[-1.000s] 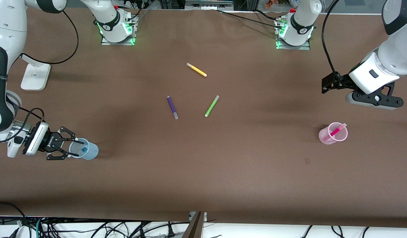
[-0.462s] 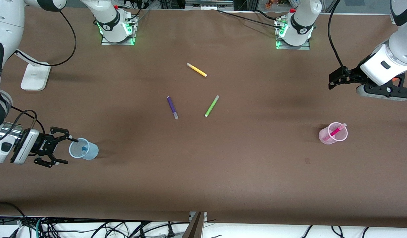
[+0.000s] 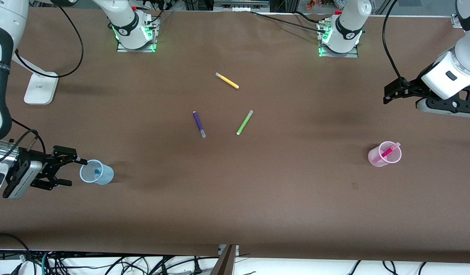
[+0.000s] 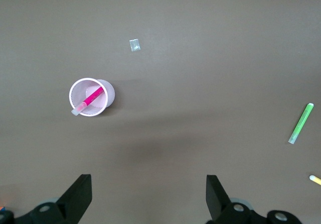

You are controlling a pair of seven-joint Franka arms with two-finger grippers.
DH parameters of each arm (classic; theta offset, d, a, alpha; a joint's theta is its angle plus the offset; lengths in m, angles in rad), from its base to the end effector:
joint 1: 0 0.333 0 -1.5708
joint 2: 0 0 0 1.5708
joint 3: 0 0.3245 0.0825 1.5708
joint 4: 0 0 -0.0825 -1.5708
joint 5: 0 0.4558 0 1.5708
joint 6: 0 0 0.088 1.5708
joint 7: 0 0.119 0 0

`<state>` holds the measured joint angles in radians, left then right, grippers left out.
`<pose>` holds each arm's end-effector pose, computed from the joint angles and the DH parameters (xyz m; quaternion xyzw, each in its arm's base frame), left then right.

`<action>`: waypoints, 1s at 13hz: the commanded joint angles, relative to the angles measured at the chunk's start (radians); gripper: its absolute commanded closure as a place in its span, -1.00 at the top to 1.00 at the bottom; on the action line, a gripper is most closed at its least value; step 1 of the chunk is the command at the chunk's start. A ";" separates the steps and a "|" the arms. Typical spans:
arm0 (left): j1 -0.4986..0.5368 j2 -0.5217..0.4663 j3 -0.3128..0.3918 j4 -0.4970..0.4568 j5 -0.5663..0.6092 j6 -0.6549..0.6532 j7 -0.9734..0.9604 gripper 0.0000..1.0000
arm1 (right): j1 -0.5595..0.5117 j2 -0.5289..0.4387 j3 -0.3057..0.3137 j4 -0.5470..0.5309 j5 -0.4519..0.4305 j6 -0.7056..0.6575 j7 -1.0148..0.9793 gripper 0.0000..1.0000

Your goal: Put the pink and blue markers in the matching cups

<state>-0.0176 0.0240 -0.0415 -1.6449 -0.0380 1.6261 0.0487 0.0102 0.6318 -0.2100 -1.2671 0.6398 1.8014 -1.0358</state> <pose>0.6334 -0.0416 0.5703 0.9982 -0.0524 -0.0215 0.0193 0.7977 -0.0659 0.3693 -0.9113 -0.3300 -0.1075 0.2216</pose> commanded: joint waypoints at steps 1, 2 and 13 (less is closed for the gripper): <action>0.011 -0.023 0.003 -0.021 -0.025 0.008 0.048 1.00 | -0.007 -0.082 0.090 -0.014 -0.220 -0.014 0.283 1.00; 0.010 -0.023 0.002 -0.021 -0.025 0.008 0.046 1.00 | -0.007 -0.116 0.134 -0.029 -0.314 -0.017 0.419 1.00; 0.014 -0.023 0.003 -0.016 -0.025 -0.006 0.046 1.00 | -0.012 -0.510 0.251 -0.327 -0.554 -0.287 1.053 1.00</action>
<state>-0.0102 0.0233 -0.0415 -1.6456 -0.0380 1.6250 0.0677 0.0128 0.1991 0.0184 -1.5434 0.1061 1.5644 -0.0162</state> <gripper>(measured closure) 0.000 0.000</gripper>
